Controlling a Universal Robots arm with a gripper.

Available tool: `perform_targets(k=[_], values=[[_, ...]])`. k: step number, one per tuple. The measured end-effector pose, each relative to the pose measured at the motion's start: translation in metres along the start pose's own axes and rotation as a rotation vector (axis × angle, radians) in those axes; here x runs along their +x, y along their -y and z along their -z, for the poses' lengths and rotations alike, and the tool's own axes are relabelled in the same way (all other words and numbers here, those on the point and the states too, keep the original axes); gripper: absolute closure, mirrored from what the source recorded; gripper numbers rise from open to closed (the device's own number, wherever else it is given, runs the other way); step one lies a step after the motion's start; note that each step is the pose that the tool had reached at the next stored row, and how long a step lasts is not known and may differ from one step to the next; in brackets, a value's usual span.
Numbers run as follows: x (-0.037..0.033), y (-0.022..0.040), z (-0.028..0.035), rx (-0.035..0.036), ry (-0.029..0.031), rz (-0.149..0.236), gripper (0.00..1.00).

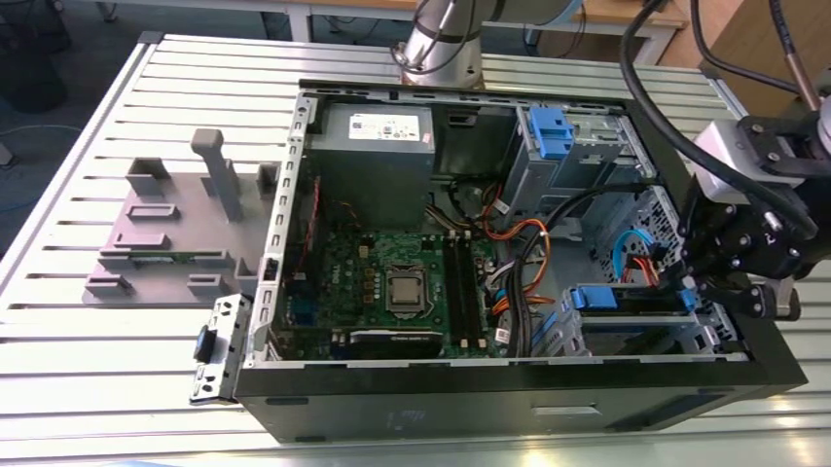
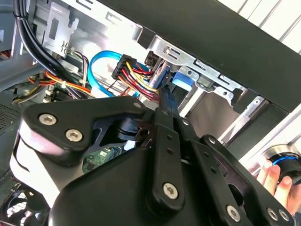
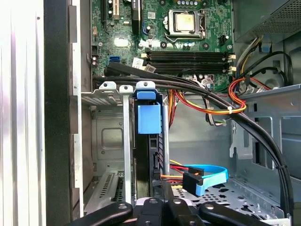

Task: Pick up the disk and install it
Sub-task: 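Insert the first disk wire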

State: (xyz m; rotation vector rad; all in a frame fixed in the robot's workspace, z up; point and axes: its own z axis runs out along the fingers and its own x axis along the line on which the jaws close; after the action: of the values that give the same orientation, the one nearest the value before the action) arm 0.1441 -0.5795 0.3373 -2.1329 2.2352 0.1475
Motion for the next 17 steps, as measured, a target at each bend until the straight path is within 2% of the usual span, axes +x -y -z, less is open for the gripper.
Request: perform_targets(k=[6, 10, 13, 15, 17], values=[[0.0017, 0.0004, -0.0067, -0.0019, -0.0023, 0.000, 0.89], [0.0018, 0.0004, -0.0080, -0.0021, -0.0005, 0.000, 0.89], [0.0013, 0.0003, -0.0044, -0.0024, 0.0035, 0.000, 0.89], [0.0007, 0.0007, 0.0017, -0.0022, -0.0002, 0.000, 0.89], [0.0005, 0.0019, 0.0036, -0.0025, 0.0005, 0.000, 0.89]])
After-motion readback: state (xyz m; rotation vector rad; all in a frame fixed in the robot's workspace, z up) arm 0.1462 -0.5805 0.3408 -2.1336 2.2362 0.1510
